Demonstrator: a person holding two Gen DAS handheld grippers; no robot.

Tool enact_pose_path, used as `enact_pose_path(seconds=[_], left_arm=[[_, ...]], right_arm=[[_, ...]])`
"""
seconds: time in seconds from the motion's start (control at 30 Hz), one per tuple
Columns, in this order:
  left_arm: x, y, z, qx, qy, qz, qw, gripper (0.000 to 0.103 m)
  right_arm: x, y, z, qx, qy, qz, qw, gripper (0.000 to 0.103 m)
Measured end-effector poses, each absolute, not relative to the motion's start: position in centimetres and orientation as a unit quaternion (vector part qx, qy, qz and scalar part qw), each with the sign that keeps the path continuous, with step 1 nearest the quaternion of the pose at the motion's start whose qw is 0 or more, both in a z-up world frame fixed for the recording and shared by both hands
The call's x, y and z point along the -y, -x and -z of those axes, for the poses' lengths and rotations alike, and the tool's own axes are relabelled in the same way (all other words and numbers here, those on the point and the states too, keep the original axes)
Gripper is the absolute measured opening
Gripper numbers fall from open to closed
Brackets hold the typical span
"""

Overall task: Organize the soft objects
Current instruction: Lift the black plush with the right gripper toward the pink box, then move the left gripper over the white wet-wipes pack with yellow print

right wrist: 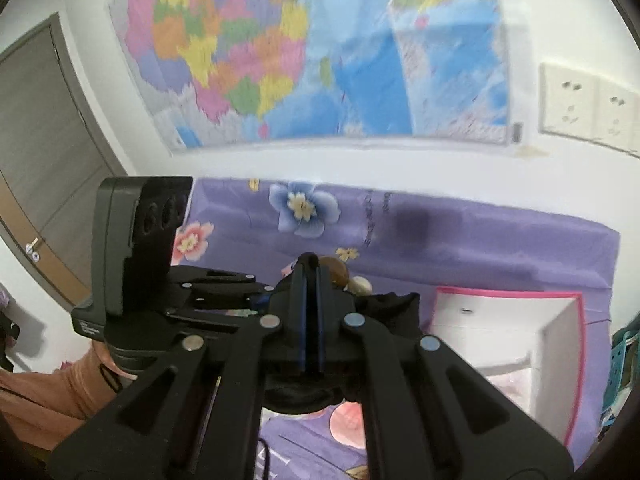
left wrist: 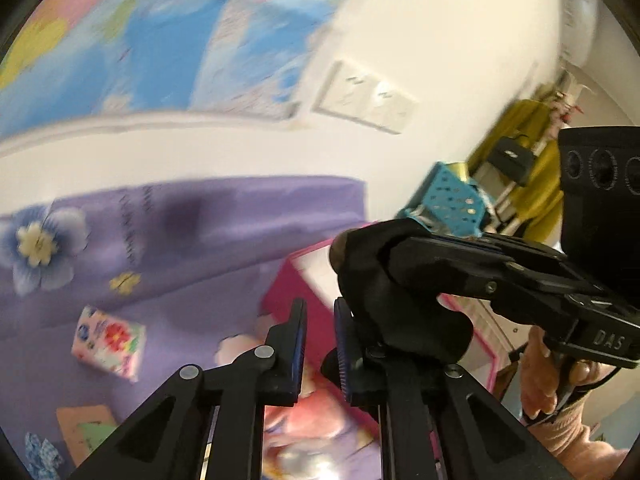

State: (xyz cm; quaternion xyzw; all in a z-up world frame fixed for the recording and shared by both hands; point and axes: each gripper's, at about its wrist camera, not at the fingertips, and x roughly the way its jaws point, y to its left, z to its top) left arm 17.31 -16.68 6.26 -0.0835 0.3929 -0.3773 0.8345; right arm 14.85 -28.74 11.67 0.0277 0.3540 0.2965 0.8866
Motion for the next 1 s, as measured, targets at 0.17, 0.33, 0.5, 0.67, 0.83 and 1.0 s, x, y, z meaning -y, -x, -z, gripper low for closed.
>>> enact_pose_path(seconds=[0.17,0.33,0.5,0.67,0.83,1.0], left_arm=[[20.8,-16.0,-7.9,-0.38,0.05,0.399,0.833,0.013],[25.7,-16.1,-7.3,-0.41,0.026,0.407,0.815,0.013],[29.1,-17.2,-5.6,-0.446,0.006,0.387,0.807,0.013],[30.4,-17.6,-3.9,-0.476,-0.006,0.365,0.8,0.031],[28.0,-17.2,-3.8,-0.465,0.003,0.345,0.816,0.039],[25.4,-16.5,-4.7,-0.445,0.017,0.358,0.821,0.04]], right_arm=[[32.5,-13.1,-12.9,-0.335,-0.04,-0.261,0.904,0.005],[35.9,-12.5,-12.1,-0.342,-0.06,-0.214,0.913,0.005],[38.2,-12.3,-10.1,-0.355,-0.064,-0.16,0.919,0.007],[40.4,-13.9,-7.2,-0.382,-0.084,-0.098,0.915,0.021],[41.9,-14.1,-5.4,-0.393,-0.107,-0.09,0.909,0.024],[41.5,-12.9,-5.6,-0.385,-0.119,-0.115,0.908,0.024]])
